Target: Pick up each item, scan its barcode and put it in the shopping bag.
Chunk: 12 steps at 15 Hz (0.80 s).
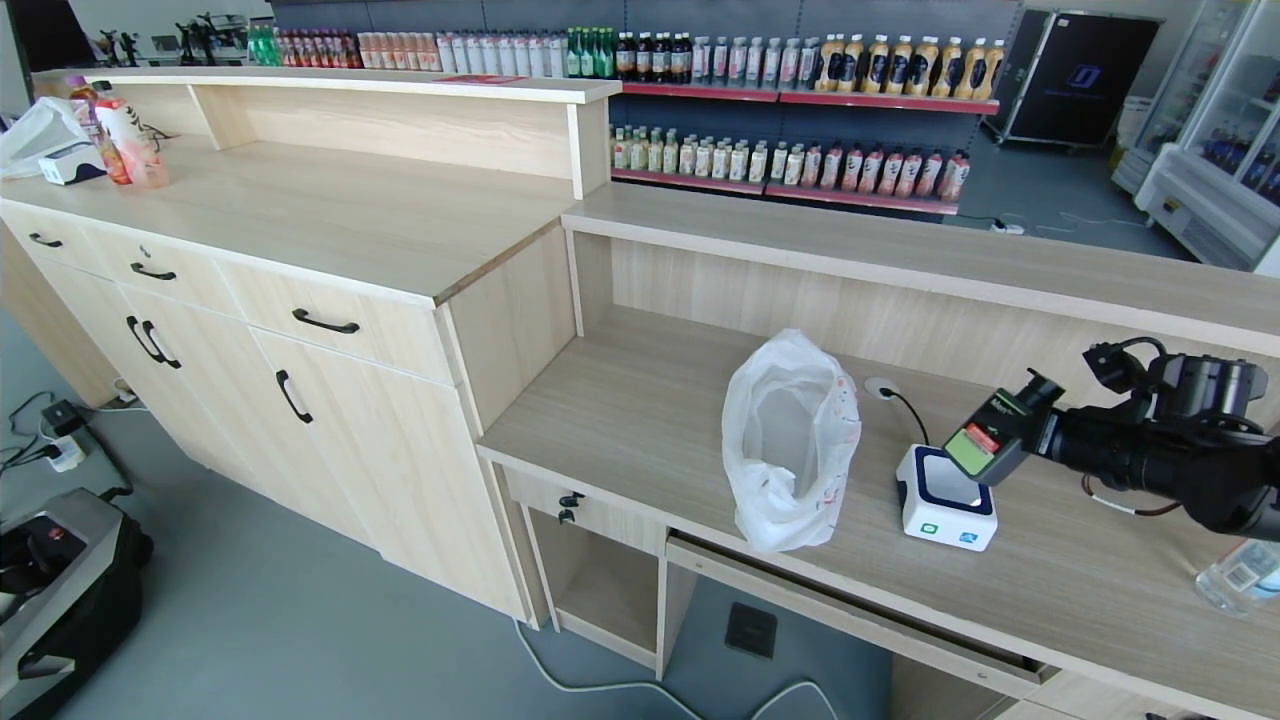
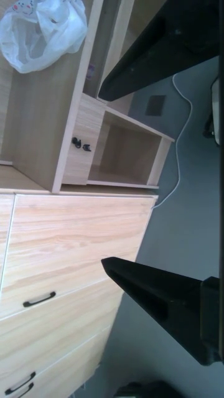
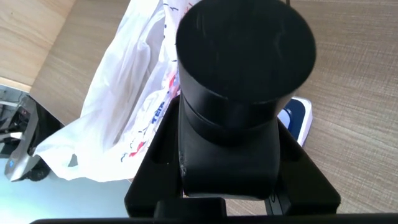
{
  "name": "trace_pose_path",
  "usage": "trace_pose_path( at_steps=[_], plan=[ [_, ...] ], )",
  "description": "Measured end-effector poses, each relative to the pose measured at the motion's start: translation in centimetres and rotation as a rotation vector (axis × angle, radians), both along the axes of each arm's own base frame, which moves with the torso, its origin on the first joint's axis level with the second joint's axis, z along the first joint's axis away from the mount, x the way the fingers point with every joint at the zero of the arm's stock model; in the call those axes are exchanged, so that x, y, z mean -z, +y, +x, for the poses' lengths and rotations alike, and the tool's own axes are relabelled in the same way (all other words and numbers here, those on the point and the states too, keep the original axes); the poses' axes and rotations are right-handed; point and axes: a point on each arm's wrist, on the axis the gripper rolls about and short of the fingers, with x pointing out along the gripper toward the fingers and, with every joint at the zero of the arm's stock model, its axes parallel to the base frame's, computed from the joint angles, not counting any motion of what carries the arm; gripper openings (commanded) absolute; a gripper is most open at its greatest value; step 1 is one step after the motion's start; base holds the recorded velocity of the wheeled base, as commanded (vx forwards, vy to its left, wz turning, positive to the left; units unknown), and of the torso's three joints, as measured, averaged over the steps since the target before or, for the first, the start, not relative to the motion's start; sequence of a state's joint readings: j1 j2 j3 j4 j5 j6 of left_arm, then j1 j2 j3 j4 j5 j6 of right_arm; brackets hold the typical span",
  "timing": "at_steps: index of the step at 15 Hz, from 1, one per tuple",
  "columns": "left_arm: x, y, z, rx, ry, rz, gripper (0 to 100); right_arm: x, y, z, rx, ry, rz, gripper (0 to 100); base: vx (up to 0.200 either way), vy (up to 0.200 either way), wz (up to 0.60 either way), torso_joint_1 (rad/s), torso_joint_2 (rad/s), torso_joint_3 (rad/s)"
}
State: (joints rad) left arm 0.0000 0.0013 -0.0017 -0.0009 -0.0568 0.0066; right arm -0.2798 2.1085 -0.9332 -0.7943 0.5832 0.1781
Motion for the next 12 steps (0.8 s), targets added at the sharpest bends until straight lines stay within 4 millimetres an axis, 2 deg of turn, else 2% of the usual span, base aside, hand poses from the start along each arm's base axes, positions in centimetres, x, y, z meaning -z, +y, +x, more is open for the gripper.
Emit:
trace_pose_path(
  at_steps=[12],
  plan=[
    [0.00,0.00,0.00,0.000,0.000,0.000,100,0.40,1.03,1.07,-0.020,-0.001,-0.008,0,0.000,0.000,0.00,0.000,0.00,0.000]
  ],
)
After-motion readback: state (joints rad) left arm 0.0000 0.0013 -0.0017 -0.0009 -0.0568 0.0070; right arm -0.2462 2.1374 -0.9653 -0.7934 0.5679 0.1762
